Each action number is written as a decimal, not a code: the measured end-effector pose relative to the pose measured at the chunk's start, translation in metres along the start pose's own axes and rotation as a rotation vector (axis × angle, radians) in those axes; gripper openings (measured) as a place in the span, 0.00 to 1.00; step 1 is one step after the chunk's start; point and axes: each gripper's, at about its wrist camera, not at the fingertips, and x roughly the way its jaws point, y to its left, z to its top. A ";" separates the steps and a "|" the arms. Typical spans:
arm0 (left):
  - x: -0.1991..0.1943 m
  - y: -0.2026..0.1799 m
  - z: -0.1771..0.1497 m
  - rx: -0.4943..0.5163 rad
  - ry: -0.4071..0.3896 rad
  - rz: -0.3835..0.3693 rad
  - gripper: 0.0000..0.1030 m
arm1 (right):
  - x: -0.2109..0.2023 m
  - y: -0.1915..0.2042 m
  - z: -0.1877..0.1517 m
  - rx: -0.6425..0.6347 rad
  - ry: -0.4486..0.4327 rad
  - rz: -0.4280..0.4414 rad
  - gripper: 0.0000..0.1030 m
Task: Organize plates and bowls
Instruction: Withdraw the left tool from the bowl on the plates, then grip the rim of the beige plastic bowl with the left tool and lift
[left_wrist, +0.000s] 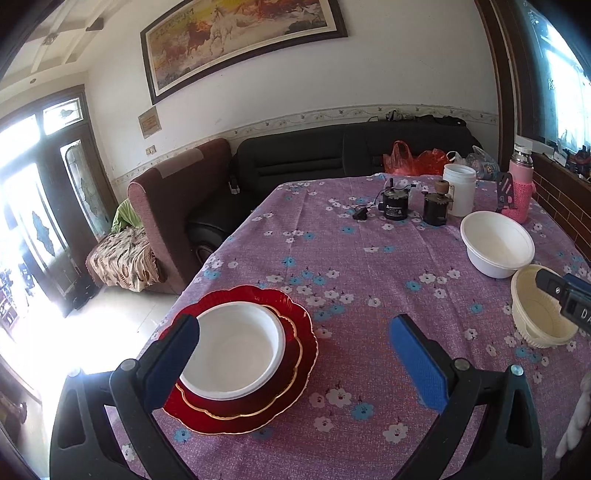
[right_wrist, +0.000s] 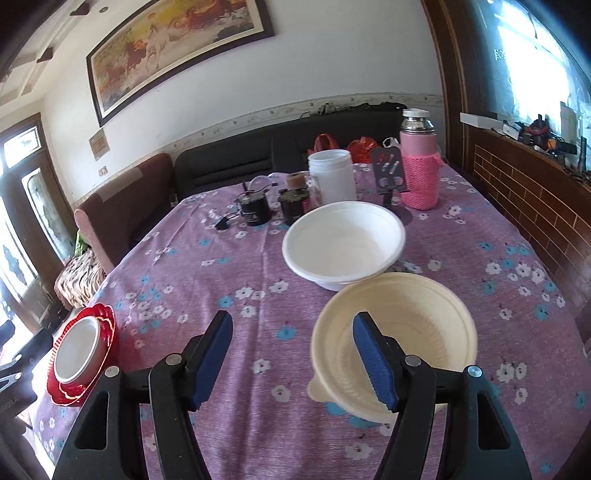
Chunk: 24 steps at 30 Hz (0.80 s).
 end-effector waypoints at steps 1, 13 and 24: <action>0.000 -0.003 0.000 0.005 0.003 -0.001 1.00 | -0.001 -0.009 0.001 0.012 -0.003 -0.011 0.70; 0.005 -0.034 0.011 0.037 0.034 -0.078 1.00 | 0.000 -0.095 0.027 0.163 -0.066 -0.113 0.72; 0.049 -0.104 0.035 0.014 0.191 -0.367 1.00 | 0.028 -0.172 -0.001 0.374 -0.013 -0.132 0.72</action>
